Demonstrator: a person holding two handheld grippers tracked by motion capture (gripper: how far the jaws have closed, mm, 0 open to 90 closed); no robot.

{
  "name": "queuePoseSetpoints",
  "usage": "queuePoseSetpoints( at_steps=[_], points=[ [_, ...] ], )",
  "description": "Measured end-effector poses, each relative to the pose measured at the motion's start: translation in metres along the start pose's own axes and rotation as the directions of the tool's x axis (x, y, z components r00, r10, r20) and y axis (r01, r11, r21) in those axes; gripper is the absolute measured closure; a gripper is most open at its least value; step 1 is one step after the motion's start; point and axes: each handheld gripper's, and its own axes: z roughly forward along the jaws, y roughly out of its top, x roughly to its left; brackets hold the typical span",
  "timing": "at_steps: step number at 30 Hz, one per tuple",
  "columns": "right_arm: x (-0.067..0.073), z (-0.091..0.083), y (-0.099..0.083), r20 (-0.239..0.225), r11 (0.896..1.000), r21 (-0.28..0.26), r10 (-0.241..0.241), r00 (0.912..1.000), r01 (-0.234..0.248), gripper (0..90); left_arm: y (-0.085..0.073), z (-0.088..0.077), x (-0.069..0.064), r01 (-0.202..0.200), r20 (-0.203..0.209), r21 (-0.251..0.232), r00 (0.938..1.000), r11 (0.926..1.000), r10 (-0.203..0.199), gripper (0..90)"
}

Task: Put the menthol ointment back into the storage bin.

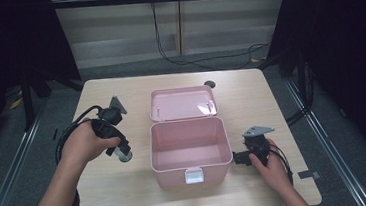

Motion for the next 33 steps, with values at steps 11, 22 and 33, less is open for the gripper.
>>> queuePoseSetpoints(
  at_steps=[11, 22, 33],
  points=[
    [0.000, 0.000, 0.000, 0.002, 1.000, 0.001, 0.000, 1.0000, 0.000, 9.5, 0.012, -0.017, -0.011, -0.025, -0.001, 0.001, 0.9997, 0.9997, 0.025, 50.2],
    [0.000, 0.000, 0.000, 0.001, 1.000, 0.003, 0.000, 1.0000, 0.000, 9.5, 0.029, -0.036, -0.015, -0.013, 0.034, -0.038, 0.9993, 0.9992, 0.014, 50.2],
    [0.000, 0.000, 0.000, 0.002, 1.000, 0.003, 0.000, 1.0000, 0.000, 9.5, 0.047, -0.057, -0.039, -0.060, 0.011, -0.056, 0.9981, 0.9966, 0.060, 50.2]
  ],
)
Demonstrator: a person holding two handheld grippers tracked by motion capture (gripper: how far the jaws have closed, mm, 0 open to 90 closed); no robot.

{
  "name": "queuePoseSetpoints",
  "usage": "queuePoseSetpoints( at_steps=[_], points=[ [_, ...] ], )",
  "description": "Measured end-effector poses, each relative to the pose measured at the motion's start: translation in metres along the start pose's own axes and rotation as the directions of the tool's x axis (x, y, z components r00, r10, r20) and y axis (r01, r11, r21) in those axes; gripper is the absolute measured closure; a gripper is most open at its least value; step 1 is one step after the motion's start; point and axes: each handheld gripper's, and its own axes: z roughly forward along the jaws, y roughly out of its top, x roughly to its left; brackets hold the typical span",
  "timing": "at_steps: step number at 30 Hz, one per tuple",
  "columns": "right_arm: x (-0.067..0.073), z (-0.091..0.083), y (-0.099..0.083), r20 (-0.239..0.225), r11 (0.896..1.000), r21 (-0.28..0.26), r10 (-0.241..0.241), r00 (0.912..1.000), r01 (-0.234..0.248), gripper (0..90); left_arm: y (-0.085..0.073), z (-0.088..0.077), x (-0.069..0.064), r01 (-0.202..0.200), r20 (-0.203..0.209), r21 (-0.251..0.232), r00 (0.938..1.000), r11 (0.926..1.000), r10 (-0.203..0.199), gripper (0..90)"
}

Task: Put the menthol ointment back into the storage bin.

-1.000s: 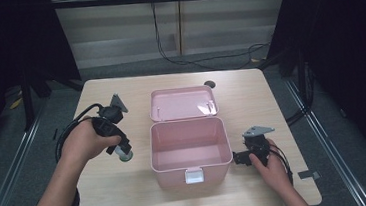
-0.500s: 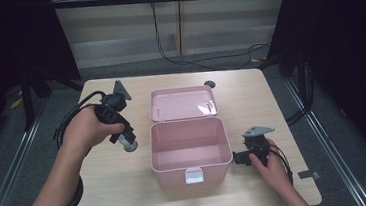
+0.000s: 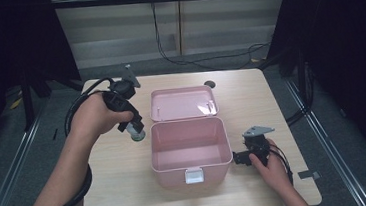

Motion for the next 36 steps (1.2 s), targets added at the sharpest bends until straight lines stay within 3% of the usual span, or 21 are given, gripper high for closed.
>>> queuePoseSetpoints(
  at_steps=[8, 21, 36],
  points=[
    [0.000, 0.000, 0.000, 0.000, 1.000, 0.000, -0.002, 1.0000, 0.002, 9.5, 0.013, -0.009, -0.017, -0.031, -0.004, -0.008, 0.9995, 0.9995, 0.031, 50.3],
    [0.000, 0.000, 0.000, 0.000, 1.000, 0.000, -0.002, 1.0000, 0.002, 9.5, 0.036, 0.004, -0.046, -0.076, 0.006, 0.018, 0.9971, 0.9969, 0.076, 50.2],
    [0.000, 0.000, 0.000, 0.000, 1.000, 0.000, 0.000, 1.0000, 0.000, 9.5, 0.053, 0.025, -0.071, -0.106, 0.018, 0.042, 0.9943, 0.9935, 0.105, 50.2]
  ],
)
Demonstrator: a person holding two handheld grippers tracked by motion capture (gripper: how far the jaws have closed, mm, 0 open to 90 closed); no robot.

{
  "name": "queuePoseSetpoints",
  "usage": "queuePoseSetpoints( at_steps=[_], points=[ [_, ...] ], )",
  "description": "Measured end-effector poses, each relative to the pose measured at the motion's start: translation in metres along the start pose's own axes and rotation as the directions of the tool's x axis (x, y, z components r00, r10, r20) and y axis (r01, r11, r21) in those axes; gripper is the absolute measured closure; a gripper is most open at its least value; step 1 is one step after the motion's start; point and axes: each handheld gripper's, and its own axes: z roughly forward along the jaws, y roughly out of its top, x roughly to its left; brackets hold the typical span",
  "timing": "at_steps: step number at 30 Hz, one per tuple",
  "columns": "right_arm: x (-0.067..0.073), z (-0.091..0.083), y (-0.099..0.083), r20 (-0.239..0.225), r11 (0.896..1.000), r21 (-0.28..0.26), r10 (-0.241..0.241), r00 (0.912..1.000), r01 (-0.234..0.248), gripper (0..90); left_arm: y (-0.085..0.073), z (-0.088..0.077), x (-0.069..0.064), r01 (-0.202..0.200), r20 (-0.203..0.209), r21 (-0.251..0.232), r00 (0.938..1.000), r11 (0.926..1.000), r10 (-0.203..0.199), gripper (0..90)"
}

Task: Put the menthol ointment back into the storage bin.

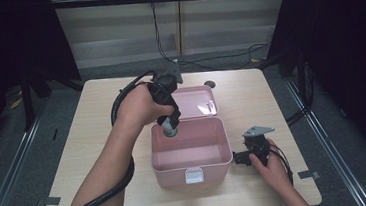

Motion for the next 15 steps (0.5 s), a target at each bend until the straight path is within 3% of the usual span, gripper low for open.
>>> queuePoseSetpoints(
  at_steps=[9, 15],
  points=[
    [0.000, 0.000, 0.000, 0.000, 1.000, 0.000, 0.000, 1.0000, 0.000, 9.5, 0.009, 0.014, -0.007, -0.018, -0.004, 0.012, 0.9998, 0.9998, 0.018, 50.3],
    [0.000, 0.000, 0.000, 0.000, 1.000, 0.000, 0.000, 1.0000, 0.000, 9.5, 0.013, 0.023, -0.012, -0.003, -0.002, 0.023, 1.0000, 0.9997, 0.003, 50.2]
  ],
)
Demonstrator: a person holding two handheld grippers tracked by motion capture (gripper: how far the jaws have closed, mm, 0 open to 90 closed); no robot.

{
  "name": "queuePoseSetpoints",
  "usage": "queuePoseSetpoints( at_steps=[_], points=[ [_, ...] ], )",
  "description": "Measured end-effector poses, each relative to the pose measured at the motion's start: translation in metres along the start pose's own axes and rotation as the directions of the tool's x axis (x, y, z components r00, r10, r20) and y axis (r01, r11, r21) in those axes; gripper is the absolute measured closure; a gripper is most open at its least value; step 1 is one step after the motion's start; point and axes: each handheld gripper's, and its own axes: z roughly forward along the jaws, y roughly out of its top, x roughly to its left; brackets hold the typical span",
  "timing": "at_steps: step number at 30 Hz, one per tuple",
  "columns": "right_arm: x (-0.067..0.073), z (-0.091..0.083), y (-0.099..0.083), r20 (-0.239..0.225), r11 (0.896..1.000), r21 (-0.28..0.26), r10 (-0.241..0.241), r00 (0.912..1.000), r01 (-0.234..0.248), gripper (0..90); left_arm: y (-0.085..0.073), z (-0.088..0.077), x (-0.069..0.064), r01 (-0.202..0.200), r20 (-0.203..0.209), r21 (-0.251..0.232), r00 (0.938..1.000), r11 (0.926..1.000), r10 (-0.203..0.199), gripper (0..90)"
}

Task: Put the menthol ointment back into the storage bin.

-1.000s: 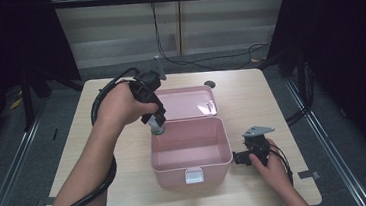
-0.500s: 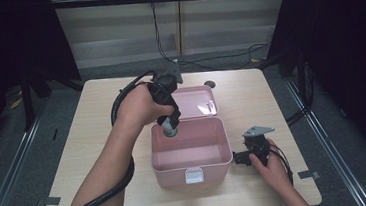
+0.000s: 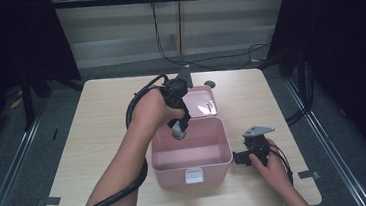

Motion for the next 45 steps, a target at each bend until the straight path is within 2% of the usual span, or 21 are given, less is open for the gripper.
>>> queuePoseSetpoints(
  at_steps=[11, 15, 20, 23, 28, 29, 34, 36, 37, 42, 43, 45],
  points=[
    [0.000, 0.000, 0.000, 0.000, 1.000, 0.000, 0.000, 1.0000, 0.000, 9.6, 0.006, 0.020, 0.001, 0.008, -0.009, 0.012, 0.9999, 0.9999, -0.008, 50.2],
    [0.000, 0.000, 0.000, 0.000, 1.000, 0.000, 0.000, 1.0000, 0.000, 9.5, 0.007, 0.029, 0.003, 0.040, -0.012, 0.017, 0.9991, 0.9991, -0.040, 50.3],
    [0.000, 0.000, 0.000, 0.000, 1.000, 0.000, 0.000, 1.0000, 0.000, 9.5, 0.008, 0.034, 0.007, 0.053, -0.020, 0.023, 0.9984, 0.9984, -0.052, 50.3],
    [0.000, 0.000, 0.000, 0.000, 1.000, 0.000, 0.000, 1.0000, 0.000, 9.5, 0.008, 0.040, 0.009, 0.093, -0.025, 0.018, 0.9954, 0.9955, -0.092, 50.3],
    [0.000, 0.000, 0.000, 0.000, 1.000, 0.001, -0.002, 1.0000, 0.002, 9.5, 0.009, 0.046, 0.010, 0.108, -0.033, 0.025, 0.9937, 0.9938, -0.107, 50.2],
    [0.000, 0.000, 0.000, 0.000, 1.000, 0.001, -0.002, 1.0000, 0.002, 9.5, 0.009, 0.049, 0.010, 0.122, -0.032, 0.026, 0.9921, 0.9922, -0.121, 50.3],
    [0.000, 0.000, 0.000, 0.000, 1.000, 0.001, -0.002, 1.0000, 0.002, 9.5, 0.009, 0.053, 0.011, 0.135, -0.040, 0.020, 0.9901, 0.9906, -0.134, 50.2],
    [0.000, 0.000, 0.000, 0.000, 1.000, 0.001, -0.002, 1.0000, 0.002, 9.5, 0.010, 0.056, 0.011, 0.135, -0.031, 0.028, 0.9904, 0.9904, -0.135, 50.2],
    [0.000, 0.000, 0.000, 0.000, 1.000, 0.001, -0.002, 1.0000, 0.002, 9.5, 0.010, 0.057, 0.011, 0.147, -0.033, 0.028, 0.9887, 0.9888, -0.146, 50.2],
    [0.000, 0.000, 0.000, 0.000, 1.000, 0.000, -0.002, 1.0000, 0.002, 9.5, 0.010, 0.060, 0.011, 0.147, -0.036, 0.027, 0.9886, 0.9887, -0.146, 50.2],
    [0.000, 0.000, 0.000, 0.000, 1.000, 0.000, -0.002, 1.0000, 0.002, 9.5, 0.010, 0.061, 0.011, 0.165, -0.037, 0.019, 0.9858, 0.9862, -0.164, 50.2],
    [0.000, 0.000, 0.000, 0.000, 1.000, 0.000, -0.002, 1.0000, 0.002, 9.5, 0.010, 0.063, 0.012, 0.163, -0.034, 0.016, 0.9862, 0.9865, -0.162, 50.2]
  ],
)
